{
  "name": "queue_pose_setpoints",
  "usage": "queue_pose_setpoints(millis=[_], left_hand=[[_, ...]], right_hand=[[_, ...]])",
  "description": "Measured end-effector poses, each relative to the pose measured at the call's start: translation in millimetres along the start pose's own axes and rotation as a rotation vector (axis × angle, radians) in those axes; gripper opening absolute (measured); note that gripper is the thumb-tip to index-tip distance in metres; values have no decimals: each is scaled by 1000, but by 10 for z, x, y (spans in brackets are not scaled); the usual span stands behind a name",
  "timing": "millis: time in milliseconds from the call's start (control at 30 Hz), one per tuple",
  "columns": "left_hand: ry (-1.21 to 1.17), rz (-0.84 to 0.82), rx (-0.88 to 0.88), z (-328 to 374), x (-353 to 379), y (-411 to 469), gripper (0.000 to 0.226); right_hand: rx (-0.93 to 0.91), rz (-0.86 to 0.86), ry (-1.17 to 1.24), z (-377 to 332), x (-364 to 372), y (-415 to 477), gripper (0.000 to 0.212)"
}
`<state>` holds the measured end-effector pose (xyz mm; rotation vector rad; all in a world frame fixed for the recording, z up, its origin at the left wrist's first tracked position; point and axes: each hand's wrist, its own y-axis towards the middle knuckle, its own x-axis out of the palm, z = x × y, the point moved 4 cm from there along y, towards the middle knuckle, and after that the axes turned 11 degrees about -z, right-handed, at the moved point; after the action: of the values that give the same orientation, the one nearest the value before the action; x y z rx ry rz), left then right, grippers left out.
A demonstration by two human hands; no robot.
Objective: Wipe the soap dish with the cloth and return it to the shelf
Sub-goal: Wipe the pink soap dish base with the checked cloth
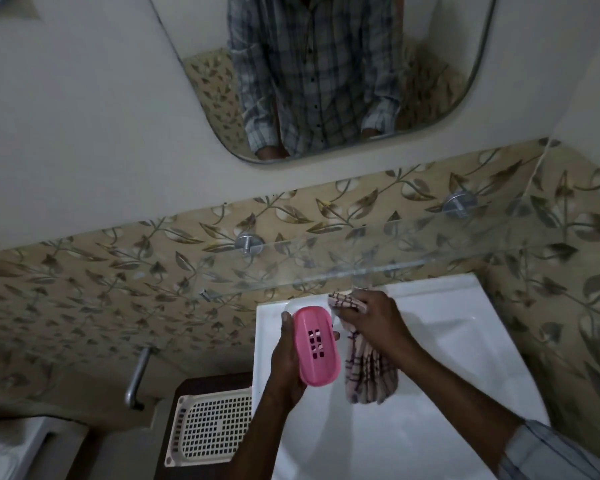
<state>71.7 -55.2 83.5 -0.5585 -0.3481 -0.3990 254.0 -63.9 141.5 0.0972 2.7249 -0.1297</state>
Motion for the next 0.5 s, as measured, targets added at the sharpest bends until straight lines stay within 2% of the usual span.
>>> queue_pose_setpoints(millis=[33, 100, 167, 267, 400, 500], left_hand=[[13, 16, 7, -33, 47, 0, 84], [-18, 21, 50, -62, 156, 12, 80], [-44, 37, 111, -60, 178, 20, 82], [-2, 60, 166, -68, 98, 5, 86], [-17, 20, 143, -43, 200, -37, 89], [-29, 110, 181, -18, 68, -11, 94]], right_hand=[[-5, -20, 33, -75, 71, -14, 13], [2, 0, -1, -178, 182, -23, 36], [30, 4, -4, -184, 267, -57, 42], [80, -107, 3, -154, 370, -185, 41], [116, 60, 152, -214, 276, -131, 38], [161, -60, 17, -179, 424, -234, 31]])
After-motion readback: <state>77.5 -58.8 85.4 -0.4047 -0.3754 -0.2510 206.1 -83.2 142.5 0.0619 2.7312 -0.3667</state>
